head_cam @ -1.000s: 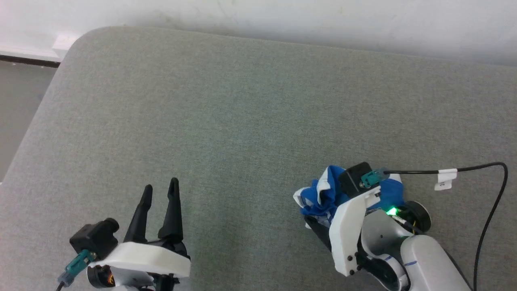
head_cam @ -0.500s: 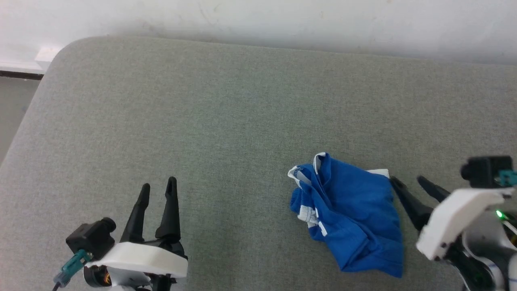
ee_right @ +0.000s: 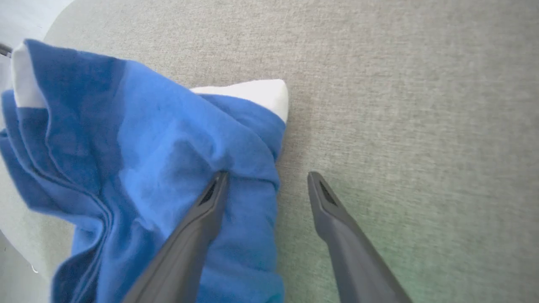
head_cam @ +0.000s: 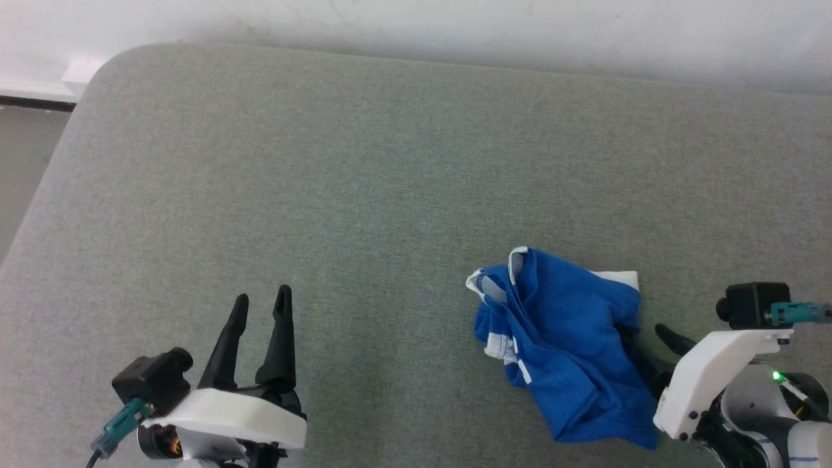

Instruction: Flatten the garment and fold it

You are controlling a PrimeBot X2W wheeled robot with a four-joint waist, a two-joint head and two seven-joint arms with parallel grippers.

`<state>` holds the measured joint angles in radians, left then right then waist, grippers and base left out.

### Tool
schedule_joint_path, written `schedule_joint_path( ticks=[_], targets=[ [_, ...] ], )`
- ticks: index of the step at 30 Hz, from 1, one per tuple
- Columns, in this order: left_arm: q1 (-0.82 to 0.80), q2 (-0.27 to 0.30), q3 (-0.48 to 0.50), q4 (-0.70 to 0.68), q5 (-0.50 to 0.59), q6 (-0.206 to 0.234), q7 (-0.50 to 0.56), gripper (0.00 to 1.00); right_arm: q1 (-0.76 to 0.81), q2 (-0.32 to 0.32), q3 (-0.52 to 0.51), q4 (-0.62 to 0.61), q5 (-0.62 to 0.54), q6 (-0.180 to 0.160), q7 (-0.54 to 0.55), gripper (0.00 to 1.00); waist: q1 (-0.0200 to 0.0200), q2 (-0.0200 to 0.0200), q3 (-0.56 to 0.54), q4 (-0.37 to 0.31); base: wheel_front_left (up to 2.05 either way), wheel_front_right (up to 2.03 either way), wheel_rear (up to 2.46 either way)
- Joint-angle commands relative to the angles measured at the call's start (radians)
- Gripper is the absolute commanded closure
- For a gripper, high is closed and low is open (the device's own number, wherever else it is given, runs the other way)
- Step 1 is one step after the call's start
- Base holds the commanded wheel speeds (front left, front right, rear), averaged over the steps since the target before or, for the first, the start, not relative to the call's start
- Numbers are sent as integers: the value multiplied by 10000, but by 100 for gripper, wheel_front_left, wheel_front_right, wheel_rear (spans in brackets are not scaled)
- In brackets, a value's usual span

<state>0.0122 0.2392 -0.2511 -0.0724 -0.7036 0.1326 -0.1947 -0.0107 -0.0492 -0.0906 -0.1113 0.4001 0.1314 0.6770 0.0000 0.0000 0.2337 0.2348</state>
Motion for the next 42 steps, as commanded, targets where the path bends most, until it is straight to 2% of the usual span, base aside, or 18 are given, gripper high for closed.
schedule_joint_path(
  ticks=[1, 9, 10, 11, 12, 13, 21, 28, 35, 42],
  targets=[
    [-116, 33, -12, 0, 17, -16, 4, 0, -139, -10, 41, 52, 67, -7, -7, 0, 0, 0, 40, 86, 0, 0, 0],
    [-192, -8, -107, 116, -20, -57, 3, 0, -265, -10, 240, 1199, -98, -7, 545, 0, 0, 0, 112, 359, 0, 0, 0],
    [-205, -10, -106, 125, -25, -61, -5, 0, -302, -10, 286, 1267, -94, -7, 585, 25, 0, 0, 129, 368, 0, 0, 0],
    [-216, -13, -100, 134, -30, -60, -15, 0, -347, -10, 308, 1312, -87, -7, 595, 63, 0, 0, 146, 367, 0, 0, 0],
    [-227, -17, -94, 144, -36, -59, -26, 0, -402, -10, 309, 1338, -60, -7, 562, 87, 0, 0, 163, 359, 0, 0, 0],
    [-239, -20, -90, 154, -42, -60, -35, 0, -458, -10, 313, 1351, -55, -7, 517, 100, 0, 0, 179, 343, 0, 0, 0],
    [-346, 10, 3, 189, -60, -61, -130, 0, -1044, -10, 182, 1176, -347, -7, -25, 100, 0, 0, 188, -159, 0, 0, 0],
    [-555, 207, 37, -70, 110, -43, -136, 0, -1575, -51, -60, 627, -1462, -7, 340, 100, 0, 0, 415, -863, 0, 0, 0],
    [-1010, 491, 51, -471, 286, -51, 35, 0, -2326, -1159, -371, 387, -2254, -7, 827, 100, 0, 0, 961, -1691, 0, 0, 0],
    [-1511, 841, 99, -929, 483, -23, 305, 0, -3141, -2347, -549, 407, -2361, -7, 1106, 100, 0, 0, 1840, -2466, 0, 0, 0]
  ],
)
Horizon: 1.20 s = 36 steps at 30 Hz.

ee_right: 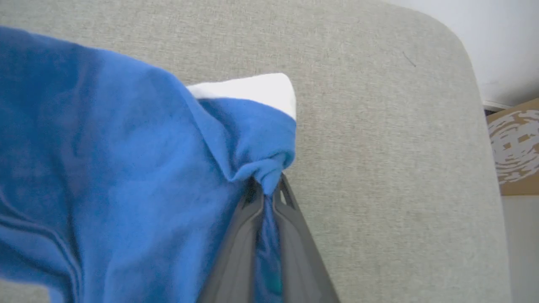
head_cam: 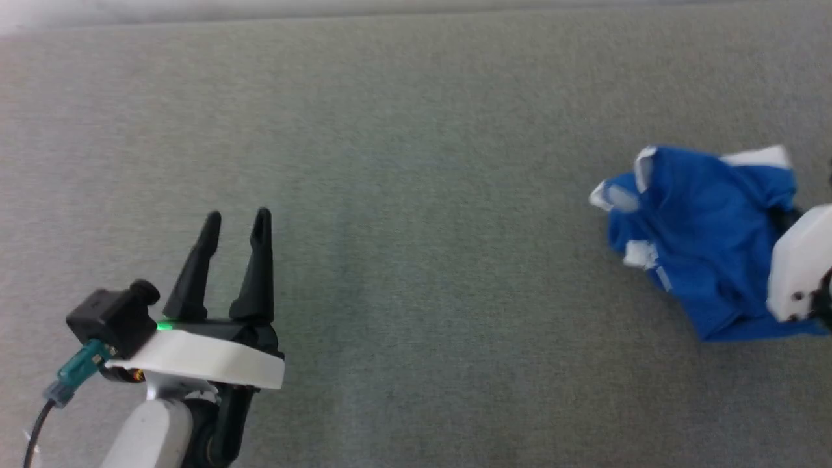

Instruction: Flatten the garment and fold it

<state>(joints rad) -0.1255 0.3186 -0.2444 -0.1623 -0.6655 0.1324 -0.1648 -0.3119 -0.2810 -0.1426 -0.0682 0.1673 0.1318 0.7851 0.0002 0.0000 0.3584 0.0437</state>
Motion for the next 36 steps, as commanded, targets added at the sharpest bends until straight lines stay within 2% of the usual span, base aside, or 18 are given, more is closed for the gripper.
schedule_joint_path(
  ticks=[1, 8, 17, 28, 36],
  targets=[
    [-197, 94, 33, -107, 139, -11, 41, 0, -231, -218, -62, -28, -50, -11, 41, 100, -2, 0, 724, -642, 0, 0, 0],
    [-559, 463, 258, -717, 359, 126, 170, 0, -698, -1454, -426, -23, -333, -11, -102, 100, -2, 0, 1559, -1125, 0, 0, 0],
    [-859, 922, 450, -1615, 1016, 428, 126, 0, -1073, -2708, -961, 487, -834, -11, -950, 100, -2, 0, 2387, -1381, 0, 0, 0],
    [-942, 1229, 439, -2135, 1363, 562, 278, 0, -1529, -3314, -1311, 1278, -1500, -11, -1949, 100, -2, 0, 2985, -1444, 0, 0, 0],
    [-1012, 1297, 460, -2459, 1599, 657, 102, 0, -1839, -3191, -1391, 2029, -1776, -11, -2393, 100, -2, 0, 3164, -1471, 0, 0, 0]
  ],
)
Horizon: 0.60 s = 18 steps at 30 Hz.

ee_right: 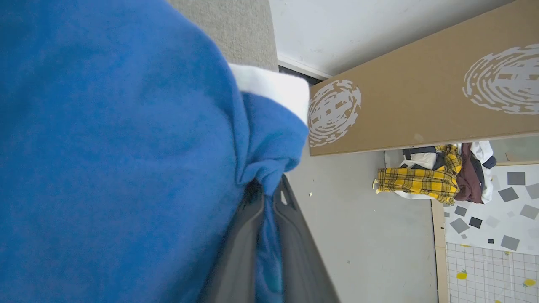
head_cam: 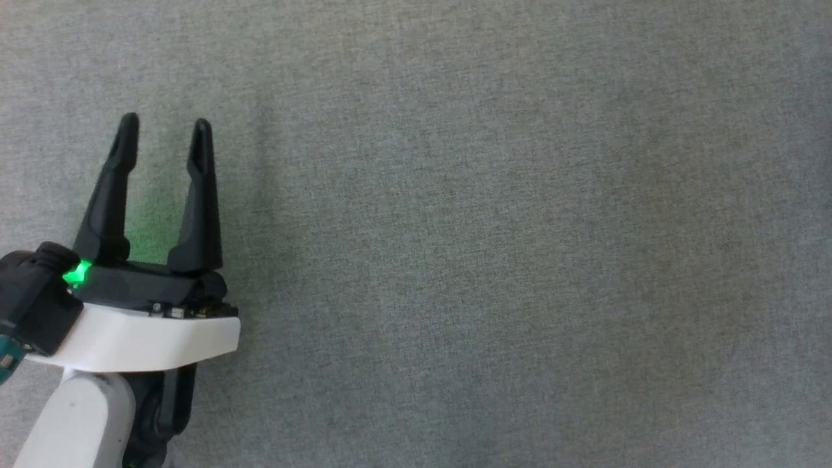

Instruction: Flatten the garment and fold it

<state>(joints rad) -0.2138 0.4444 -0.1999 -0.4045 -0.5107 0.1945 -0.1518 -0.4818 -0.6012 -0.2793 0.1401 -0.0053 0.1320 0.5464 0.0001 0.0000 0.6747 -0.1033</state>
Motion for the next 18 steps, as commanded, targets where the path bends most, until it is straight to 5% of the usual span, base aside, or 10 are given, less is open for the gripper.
schedule_joint_path(
  ticks=[1, 4, 6, 7, 8, 18],
  targets=[
    [-129, 38, 35, -53, 94, 75, -65, 0, -173, 32, -11, 43, -57, -13, -72, 100, -1, 0, 1, -10, 0, 0, 0],
    [-131, 120, -26, -9, 283, 111, -70, 0, -277, 70, 46, 317, -94, -13, -243, 99, -1, 0, -33, -45, 0, 0, 0],
    [-139, 223, -145, 17, 472, 20, -158, 0, -357, 89, 57, 477, -164, -13, -425, 57, -1, 0, -94, -66, 0, 0, 0],
    [-134, 167, -153, 47, 471, 49, -214, 0, -386, 90, 74, 565, -194, -13, -509, 18, -1, 0, -129, -67, 0, 0, 0],
    [-138, 126, -146, 86, 491, 88, -272, 0, -417, 97, 82, 654, -204, -13, -603, 0, -1, 0, -172, -69, 0, 0, 0],
    [-22, -122, -228, 657, 535, 221, -556, 0, -330, 278, -116, 1054, 101, -13, -1508, 0, -1, 0, -997, -28, 0, 0, 0]
  ],
)
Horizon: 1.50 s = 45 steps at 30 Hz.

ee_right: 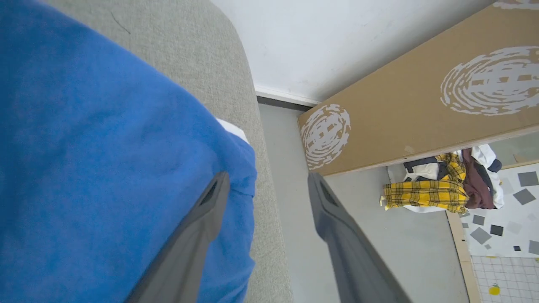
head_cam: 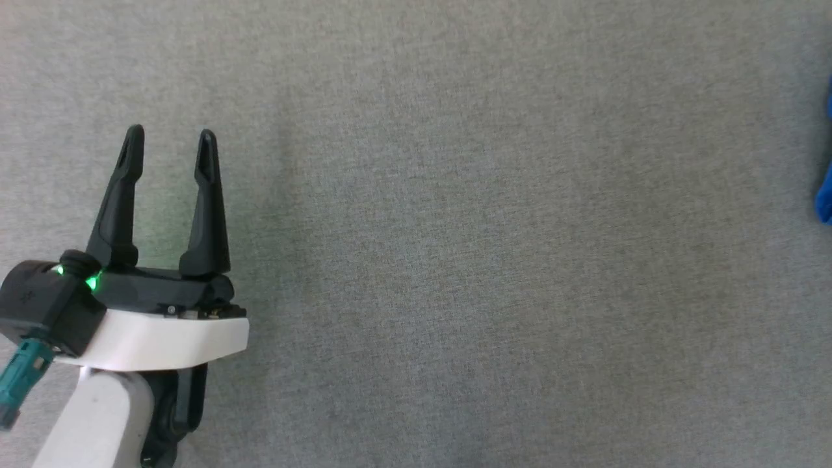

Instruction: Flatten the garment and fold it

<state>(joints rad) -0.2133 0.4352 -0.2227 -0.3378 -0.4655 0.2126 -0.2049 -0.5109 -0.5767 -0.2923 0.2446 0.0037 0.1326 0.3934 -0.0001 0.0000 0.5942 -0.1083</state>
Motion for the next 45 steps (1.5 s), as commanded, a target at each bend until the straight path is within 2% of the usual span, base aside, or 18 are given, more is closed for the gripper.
schedule_joint_path(
  ticks=[1, 9, 11, 18, 22, 28, 35, 45],
  targets=[
    [2, -57, -10, 46, 97, 30, -86, 0, -19, 148, -68, -30, 107, -19, -131, 0, 1, 0, -315, 24, 0, 0, 0],
    [426, -519, -6, 556, -55, -122, -448, 0, 1000, 1372, -130, -1084, 761, -19, -1435, 0, 1, 0, -1476, 207, 0, 0, 0],
    [582, -687, 46, 709, -132, -112, -487, 0, 1458, 1889, 3, -1543, 812, -19, -1752, 0, 1, 0, -1803, 266, 0, 0, 0],
    [1195, -1040, 94, 1245, -8, -111, -550, 0, 2940, 4305, 534, -2835, 597, -19, -3044, 0, 1, 0, -2953, 472, 0, 0, 0],
    [1558, -1194, 116, 1501, 175, -171, -562, 0, 3477, 4992, 899, -2998, 249, -19, -4005, 0, 1, 0, -3570, 547, 0, 0, 0],
    [1950, -1409, 81, 2041, 486, -405, -566, 0, 4056, 5246, 1335, -2844, 42, -19, -4877, 0, 1, 0, -4245, 749, 0, 0, 0],
    [2221, -1865, -14, 2819, 878, -681, -567, 0, 4801, 5261, 1438, -2416, 476, -19, -5453, 0, 1, 0, -4866, 1065, 0, 0, 0],
    [2830, -2445, 149, 3435, 1417, -962, -568, 0, 5490, 5263, 1569, -1251, 860, -19, -6178, 0, 1, 0, -5375, 1266, 0, 0, 0]
  ],
)
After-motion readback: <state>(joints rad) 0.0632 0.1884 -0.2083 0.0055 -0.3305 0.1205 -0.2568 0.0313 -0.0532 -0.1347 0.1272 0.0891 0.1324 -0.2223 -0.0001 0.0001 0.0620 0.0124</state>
